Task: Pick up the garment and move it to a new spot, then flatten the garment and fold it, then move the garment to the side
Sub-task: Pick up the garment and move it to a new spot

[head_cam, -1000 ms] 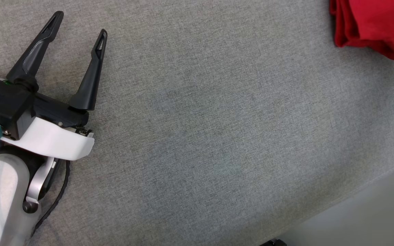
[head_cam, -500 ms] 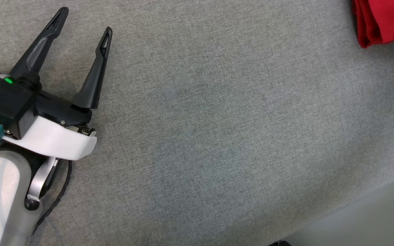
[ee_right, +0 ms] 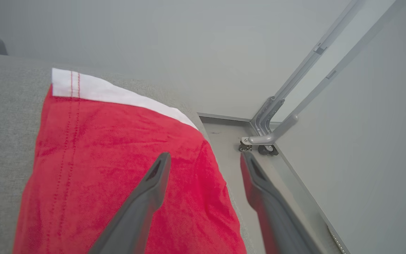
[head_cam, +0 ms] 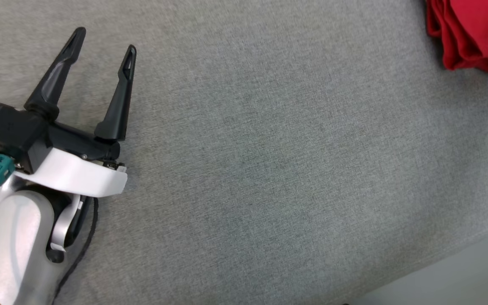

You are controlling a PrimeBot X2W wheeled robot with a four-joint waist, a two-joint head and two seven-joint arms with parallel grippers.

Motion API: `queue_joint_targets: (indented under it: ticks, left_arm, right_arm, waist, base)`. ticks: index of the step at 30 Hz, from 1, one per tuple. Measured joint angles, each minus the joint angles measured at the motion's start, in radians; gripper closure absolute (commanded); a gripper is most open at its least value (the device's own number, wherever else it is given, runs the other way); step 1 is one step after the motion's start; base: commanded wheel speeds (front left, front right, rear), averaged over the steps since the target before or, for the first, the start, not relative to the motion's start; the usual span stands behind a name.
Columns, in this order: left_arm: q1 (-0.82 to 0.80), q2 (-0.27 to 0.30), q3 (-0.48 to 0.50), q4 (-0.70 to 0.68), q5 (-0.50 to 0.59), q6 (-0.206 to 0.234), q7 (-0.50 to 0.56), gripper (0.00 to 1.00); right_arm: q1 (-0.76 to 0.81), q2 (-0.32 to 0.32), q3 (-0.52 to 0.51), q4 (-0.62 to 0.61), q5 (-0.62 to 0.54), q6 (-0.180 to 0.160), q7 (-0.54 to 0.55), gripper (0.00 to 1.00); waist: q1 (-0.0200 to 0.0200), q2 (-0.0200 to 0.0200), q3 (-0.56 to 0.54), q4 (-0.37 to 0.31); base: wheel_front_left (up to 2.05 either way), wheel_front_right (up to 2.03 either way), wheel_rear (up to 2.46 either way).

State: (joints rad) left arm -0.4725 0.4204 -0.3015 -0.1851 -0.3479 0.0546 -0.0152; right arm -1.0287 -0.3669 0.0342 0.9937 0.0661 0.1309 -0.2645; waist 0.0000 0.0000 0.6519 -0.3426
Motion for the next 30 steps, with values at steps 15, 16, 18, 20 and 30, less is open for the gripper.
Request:
queue_joint_targets:
  ticks: [15, 16, 18, 20, 30]
  left_arm:
    - [0.172, -0.054, 0.098, 0.131, -0.107, 0.067, -0.135, 0.0]
    - [0.184, -0.056, 0.105, 0.134, -0.115, 0.072, -0.141, 0.0]
    - [0.209, -0.058, 0.123, 0.144, -0.129, 0.085, -0.149, 0.0]
    - [0.226, -0.064, 0.137, 0.155, -0.144, 0.093, -0.158, 0.0]
    - [0.317, -0.091, 0.204, 0.182, -0.218, 0.088, -0.208, 0.0]
  right_arm:
    - [0.461, 0.237, -0.19, -0.497, 0.061, 0.0, 0.0, 0.0]
    - [0.483, 0.246, -0.184, -0.52, 0.064, 0.0, 0.0, 0.0]
    - [0.522, 0.265, -0.164, -0.566, 0.077, 0.0, 0.005, 0.0]
    - [0.559, 0.277, -0.152, -0.608, 0.078, 0.0, 0.014, 0.0]
    - [0.699, 0.307, -0.069, -0.764, 0.115, 0.0, 0.083, 0.0]
  waist:
    - [0.0, 0.0, -0.22, 0.137]
    - [0.0, 0.0, -0.233, 0.147]
    - [0.0, 0.0, -0.257, 0.17]
    - [0.0, 0.0, -0.278, 0.194]
    - [0.0, 0.0, -0.384, 0.3]
  base:
    - [0.0, 0.0, 0.0]
    - [0.0, 0.0, 0.0]
    - [0.0, 0.0, 0.0]
    - [0.0, 0.0, 0.0]
    - [0.0, 0.0, 0.0]
